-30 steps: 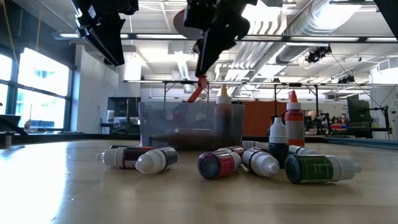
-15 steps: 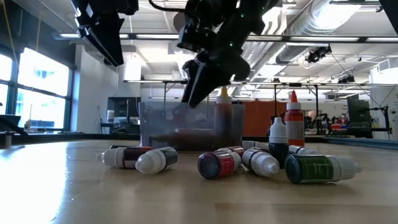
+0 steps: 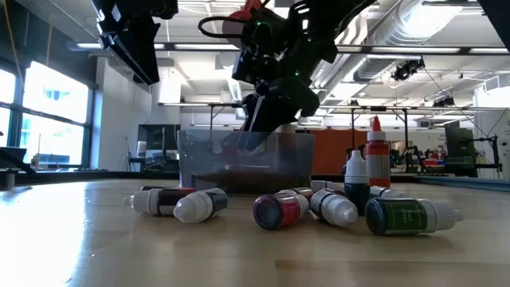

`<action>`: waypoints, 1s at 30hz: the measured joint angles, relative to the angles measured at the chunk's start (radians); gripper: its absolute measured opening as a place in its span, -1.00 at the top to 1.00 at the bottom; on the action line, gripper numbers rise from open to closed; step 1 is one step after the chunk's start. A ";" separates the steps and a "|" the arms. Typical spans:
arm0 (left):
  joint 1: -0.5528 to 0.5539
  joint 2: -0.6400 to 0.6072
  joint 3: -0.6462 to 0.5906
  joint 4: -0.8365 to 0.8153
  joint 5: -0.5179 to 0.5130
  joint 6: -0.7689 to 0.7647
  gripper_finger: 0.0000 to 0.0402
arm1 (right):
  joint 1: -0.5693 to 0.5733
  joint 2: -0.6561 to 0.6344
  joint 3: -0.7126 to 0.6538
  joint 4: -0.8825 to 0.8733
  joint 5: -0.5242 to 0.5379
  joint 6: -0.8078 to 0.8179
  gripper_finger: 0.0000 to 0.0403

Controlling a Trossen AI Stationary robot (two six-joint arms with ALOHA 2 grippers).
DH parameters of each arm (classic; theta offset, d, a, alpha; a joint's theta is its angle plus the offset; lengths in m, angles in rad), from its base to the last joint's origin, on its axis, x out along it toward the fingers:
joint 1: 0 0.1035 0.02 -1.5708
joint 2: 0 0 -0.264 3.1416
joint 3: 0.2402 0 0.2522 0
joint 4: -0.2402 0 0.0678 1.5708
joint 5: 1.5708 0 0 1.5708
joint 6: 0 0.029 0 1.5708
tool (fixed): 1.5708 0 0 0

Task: Pick & Place food coloring
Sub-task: Adjust the large yellow food coloring bottle in the black bin

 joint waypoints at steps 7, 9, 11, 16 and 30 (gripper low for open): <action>0.000 0.000 0.000 -0.001 0.000 0.000 0.35 | -0.008 0.001 0.000 -0.043 -0.034 0.008 -0.17; 0.000 0.000 0.000 0.000 0.000 0.000 0.35 | 0.002 -0.001 0.000 -0.051 -0.041 0.024 -0.17; 0.000 0.000 0.000 0.006 0.000 0.005 0.35 | 0.016 -0.004 0.008 -0.056 -0.030 0.021 -0.17; 0.001 0.000 0.000 0.112 0.044 0.066 0.35 | 0.055 -0.015 0.089 -0.099 0.055 0.014 -0.17; 0.067 0.135 0.000 0.425 0.184 0.344 0.35 | 0.188 -0.171 0.504 -0.655 0.477 0.126 -0.17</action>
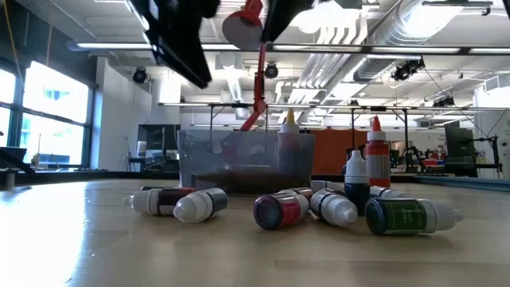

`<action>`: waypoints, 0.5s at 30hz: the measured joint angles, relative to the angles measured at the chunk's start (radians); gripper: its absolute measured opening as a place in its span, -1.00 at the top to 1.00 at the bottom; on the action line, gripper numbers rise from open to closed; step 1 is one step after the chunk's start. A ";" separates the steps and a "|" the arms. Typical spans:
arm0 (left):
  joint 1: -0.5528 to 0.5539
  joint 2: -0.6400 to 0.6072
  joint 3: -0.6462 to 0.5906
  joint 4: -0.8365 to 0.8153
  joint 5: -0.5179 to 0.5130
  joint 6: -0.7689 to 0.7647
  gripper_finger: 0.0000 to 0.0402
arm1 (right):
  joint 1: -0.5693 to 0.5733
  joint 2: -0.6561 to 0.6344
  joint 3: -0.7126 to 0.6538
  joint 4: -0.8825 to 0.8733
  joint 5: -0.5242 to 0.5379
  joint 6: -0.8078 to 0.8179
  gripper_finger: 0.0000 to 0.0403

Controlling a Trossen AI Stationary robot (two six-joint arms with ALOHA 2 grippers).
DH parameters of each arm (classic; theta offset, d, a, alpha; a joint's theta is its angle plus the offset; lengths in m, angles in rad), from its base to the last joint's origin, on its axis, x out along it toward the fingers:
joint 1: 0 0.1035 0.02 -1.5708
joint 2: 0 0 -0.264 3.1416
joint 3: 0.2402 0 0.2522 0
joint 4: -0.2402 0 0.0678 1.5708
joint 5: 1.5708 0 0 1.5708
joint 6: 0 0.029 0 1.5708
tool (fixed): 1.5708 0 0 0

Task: Pick & Place food coloring
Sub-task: Adjust the large yellow food coloring bottle in the black bin

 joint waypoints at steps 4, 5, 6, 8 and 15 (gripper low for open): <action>0.080 0.072 0.001 0.114 0.119 0.100 0.35 | 0.022 -0.120 0.013 -0.118 0.013 0.168 -0.17; 0.102 0.084 -0.002 0.110 0.146 0.113 0.35 | 0.025 -0.158 -0.014 -0.133 -0.006 0.213 -0.17; 0.123 0.101 -0.002 0.117 0.167 0.128 0.35 | 0.027 -0.201 -0.054 -0.133 -0.022 0.252 -0.17; 0.172 0.131 0.002 0.130 0.211 0.153 0.35 | 0.032 -0.290 -0.168 -0.098 -0.022 0.308 -0.17; 0.291 0.213 0.001 0.186 0.424 0.209 0.34 | 0.064 -0.616 -0.705 0.313 0.018 0.395 -0.17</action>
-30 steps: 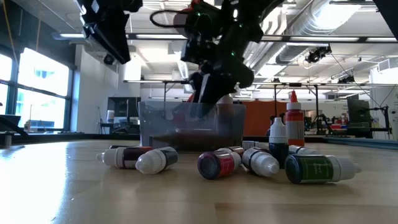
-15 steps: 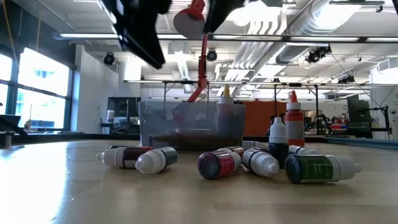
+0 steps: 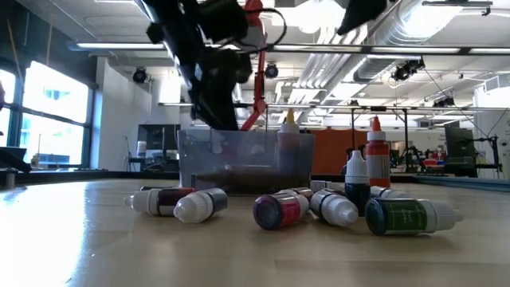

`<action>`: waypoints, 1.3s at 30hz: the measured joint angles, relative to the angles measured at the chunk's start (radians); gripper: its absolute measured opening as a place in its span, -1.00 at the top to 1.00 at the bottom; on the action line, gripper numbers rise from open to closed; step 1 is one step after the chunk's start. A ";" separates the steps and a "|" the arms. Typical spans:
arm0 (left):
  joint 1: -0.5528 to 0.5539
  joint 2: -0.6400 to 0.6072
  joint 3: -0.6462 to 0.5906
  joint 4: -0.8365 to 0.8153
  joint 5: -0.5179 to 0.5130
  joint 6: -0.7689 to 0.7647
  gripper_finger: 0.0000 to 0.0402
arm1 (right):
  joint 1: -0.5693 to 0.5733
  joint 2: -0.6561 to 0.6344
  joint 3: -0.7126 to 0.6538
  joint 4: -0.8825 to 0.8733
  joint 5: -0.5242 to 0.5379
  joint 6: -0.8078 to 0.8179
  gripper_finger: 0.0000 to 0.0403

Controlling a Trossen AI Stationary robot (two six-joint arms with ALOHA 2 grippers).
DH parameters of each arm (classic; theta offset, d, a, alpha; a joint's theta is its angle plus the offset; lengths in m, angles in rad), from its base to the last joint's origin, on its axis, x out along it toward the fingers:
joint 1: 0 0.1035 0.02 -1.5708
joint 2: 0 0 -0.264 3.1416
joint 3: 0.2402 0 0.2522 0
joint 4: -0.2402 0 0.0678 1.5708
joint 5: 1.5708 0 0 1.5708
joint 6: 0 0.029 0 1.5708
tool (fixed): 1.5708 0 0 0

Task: Pick & Place food coloring
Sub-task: Adjust the large yellow food coloring bottle in the black bin

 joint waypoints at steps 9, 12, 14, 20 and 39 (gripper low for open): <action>0.001 0.056 0.002 0.005 0.006 0.005 0.05 | 0.051 -0.232 -0.580 0.682 0.016 -0.014 -0.17; 0.000 0.063 0.000 -0.014 0.019 0.001 -0.07 | 0.047 -0.269 -0.678 0.782 0.010 -0.052 -0.17; 0.000 0.074 0.000 -0.015 0.028 -0.025 -0.10 | 0.041 -0.294 -0.697 0.808 0.014 -0.103 -0.17; 0.001 0.116 0.003 -0.024 0.037 -0.038 -0.12 | 0.034 -0.349 -0.696 0.872 0.039 -0.126 -0.17; 0.024 0.146 0.033 -0.120 -0.088 -0.022 -0.12 | 0.035 -0.363 -0.697 0.864 0.010 -0.103 -0.17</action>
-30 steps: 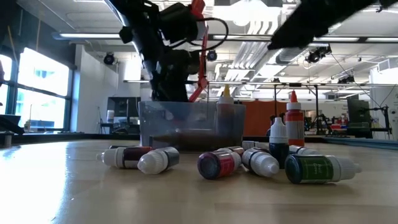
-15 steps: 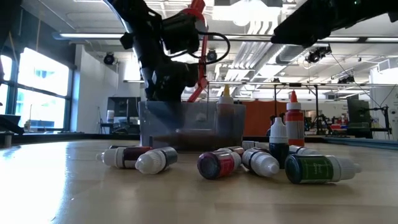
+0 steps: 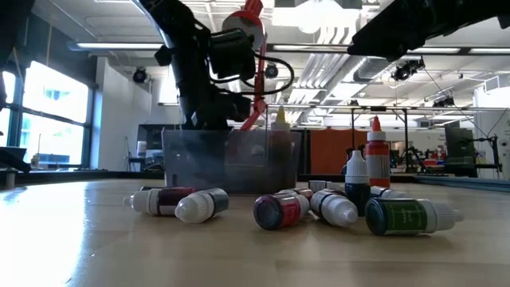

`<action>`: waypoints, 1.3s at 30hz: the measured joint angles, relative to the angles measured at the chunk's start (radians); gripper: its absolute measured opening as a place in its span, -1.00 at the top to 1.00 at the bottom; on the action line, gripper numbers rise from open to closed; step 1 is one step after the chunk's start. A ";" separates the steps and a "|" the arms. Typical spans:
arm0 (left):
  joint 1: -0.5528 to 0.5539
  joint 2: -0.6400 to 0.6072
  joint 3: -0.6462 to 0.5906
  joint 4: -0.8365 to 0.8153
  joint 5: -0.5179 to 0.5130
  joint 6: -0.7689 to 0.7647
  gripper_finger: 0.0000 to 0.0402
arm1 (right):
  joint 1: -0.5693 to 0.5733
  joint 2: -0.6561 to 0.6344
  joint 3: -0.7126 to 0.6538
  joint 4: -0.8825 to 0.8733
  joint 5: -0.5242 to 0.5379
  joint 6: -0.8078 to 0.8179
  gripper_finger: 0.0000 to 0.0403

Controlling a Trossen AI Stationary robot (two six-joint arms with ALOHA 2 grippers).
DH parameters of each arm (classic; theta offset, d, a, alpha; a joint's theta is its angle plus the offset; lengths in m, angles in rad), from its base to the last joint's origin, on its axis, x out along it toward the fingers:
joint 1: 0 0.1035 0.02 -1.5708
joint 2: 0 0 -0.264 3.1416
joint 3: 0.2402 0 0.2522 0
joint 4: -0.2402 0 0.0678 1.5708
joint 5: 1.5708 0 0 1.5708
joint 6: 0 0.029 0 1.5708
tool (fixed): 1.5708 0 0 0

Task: Pick & Place food coloring
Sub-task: Adjust the large yellow food coloring bottle in the black bin

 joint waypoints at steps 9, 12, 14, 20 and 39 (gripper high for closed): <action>-0.002 -0.003 0.071 -0.067 0.005 0.061 -0.12 | 0.000 0.000 0.000 -0.001 -0.001 0.001 -0.17; -0.002 -0.003 0.071 -0.109 0.003 0.061 -0.12 | 0.000 0.000 0.000 -0.001 -0.015 0.001 -0.17; -0.002 -0.003 0.068 -0.120 0.001 0.061 -0.12 | 0.000 0.000 0.000 -0.001 -0.037 0.001 -0.17; -0.002 -0.003 0.060 -0.117 -0.057 0.067 -0.12 | 0.000 0.000 0.000 0.000 -0.053 0.001 -0.17; -0.001 0.078 0.110 -0.178 -0.057 0.049 0.42 | 0.000 0.001 -0.001 0.016 -0.080 0.001 -0.17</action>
